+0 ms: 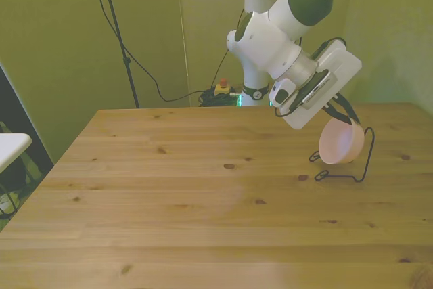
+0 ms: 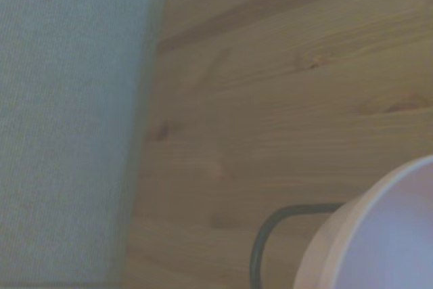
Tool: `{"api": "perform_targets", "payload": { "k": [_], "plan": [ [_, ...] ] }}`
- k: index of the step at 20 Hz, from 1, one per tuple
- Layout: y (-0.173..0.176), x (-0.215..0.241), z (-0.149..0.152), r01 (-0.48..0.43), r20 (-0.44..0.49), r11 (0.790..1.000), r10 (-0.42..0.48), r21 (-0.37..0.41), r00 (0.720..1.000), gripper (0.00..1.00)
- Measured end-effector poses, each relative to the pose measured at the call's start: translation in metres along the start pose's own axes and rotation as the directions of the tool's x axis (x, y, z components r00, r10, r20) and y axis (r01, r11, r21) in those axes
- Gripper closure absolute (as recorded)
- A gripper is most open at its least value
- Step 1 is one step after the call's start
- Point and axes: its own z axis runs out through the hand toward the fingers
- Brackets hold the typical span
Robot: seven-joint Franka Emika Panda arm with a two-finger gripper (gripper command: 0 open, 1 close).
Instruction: Load the bowl
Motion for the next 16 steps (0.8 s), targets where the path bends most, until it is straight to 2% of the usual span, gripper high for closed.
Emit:
{"api": "perform_targets", "payload": {
  "k": [16],
  "plan": [
    [0.002,0.016,0.019,-0.003,-0.01,1.0,0.003,0.014,1.0,1.0]
  ]
}}
